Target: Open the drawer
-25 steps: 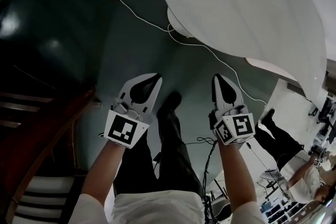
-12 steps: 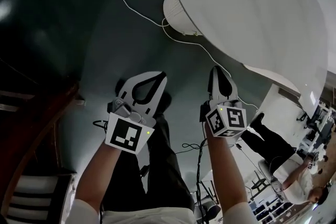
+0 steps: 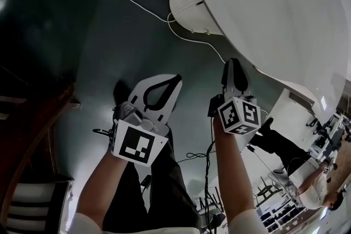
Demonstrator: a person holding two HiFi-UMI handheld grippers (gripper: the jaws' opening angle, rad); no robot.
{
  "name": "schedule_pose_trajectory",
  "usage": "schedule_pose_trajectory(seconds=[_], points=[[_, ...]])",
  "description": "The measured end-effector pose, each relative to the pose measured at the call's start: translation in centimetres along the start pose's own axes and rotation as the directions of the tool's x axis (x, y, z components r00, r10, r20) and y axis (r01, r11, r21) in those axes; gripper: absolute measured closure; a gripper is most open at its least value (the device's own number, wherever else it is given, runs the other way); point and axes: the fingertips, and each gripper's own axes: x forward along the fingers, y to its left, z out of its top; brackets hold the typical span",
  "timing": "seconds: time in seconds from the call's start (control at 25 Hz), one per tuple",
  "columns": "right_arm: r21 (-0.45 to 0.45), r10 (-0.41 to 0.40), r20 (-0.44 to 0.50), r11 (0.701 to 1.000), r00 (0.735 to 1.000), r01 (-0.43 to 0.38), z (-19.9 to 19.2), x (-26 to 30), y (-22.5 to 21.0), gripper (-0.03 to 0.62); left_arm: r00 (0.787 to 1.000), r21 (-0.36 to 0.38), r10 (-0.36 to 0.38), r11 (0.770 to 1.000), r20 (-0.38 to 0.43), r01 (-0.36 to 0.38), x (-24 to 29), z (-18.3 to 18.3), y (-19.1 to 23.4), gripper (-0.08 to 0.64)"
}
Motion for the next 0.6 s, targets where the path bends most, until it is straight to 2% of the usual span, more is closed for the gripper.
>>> schedule_pose_trajectory(seconds=[0.6], points=[[-0.012, -0.047, 0.033, 0.999, 0.998, 0.047, 0.5, 5.0, -1.4, 0.434, 1.000, -0.026, 0.010, 1.000, -0.008, -0.010, 2.1, -1.4, 1.6, 0.554]])
